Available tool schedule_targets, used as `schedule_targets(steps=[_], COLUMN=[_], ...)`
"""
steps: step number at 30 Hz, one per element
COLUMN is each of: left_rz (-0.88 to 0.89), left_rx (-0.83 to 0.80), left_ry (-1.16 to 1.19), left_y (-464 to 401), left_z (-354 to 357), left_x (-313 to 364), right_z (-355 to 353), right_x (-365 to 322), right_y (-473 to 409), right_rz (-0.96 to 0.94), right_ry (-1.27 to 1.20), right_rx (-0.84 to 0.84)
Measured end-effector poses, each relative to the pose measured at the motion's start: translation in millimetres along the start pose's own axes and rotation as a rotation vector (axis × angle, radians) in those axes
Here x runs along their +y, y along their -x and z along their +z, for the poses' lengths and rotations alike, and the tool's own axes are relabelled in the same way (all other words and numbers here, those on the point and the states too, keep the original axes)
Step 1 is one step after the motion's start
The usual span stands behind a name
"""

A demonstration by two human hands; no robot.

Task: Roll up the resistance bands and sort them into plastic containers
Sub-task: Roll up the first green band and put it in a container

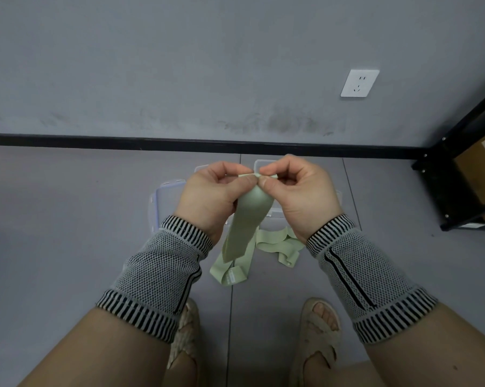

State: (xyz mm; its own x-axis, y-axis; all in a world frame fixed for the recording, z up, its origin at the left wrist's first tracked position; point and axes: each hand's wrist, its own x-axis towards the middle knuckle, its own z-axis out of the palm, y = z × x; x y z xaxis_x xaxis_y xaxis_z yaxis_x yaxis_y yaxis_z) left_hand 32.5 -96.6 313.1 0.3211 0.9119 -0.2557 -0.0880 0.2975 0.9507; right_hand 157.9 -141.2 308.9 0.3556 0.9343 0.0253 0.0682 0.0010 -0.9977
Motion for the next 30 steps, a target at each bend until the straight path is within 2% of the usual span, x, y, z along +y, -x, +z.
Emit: schedule_targets(steps=[9, 15, 20, 23, 30], left_rz=[0.073, 0.090, -0.003, -0.048, -0.055], left_rx=[0.024, 0.023, 0.044, 0.031, -0.019], left_ry=[-0.038, -0.057, 0.010, -0.030, 0.073], left_y=[-0.1, 0.2, 0.0, -0.3, 0.4], left_z=[0.1, -0.2, 1.4, 1.4, 1.0], left_x=[1.0, 0.1, 2.9, 4.1, 7.1], right_z=[-2.2, -4.3, -5.3, -5.1, -4.3], right_x=[5.7, 0.9, -0.4, 1.1, 2.6], right_y=[-1.7, 1.4, 0.0, -0.5, -2.2], right_rz=[0.057, 0.065, 0.021, -0.002, -0.018], right_ry=[-0.096, -0.002, 0.016, 0.042, 0.014], right_rx=[-0.057, -0.019, 0.020, 0.026, 0.008])
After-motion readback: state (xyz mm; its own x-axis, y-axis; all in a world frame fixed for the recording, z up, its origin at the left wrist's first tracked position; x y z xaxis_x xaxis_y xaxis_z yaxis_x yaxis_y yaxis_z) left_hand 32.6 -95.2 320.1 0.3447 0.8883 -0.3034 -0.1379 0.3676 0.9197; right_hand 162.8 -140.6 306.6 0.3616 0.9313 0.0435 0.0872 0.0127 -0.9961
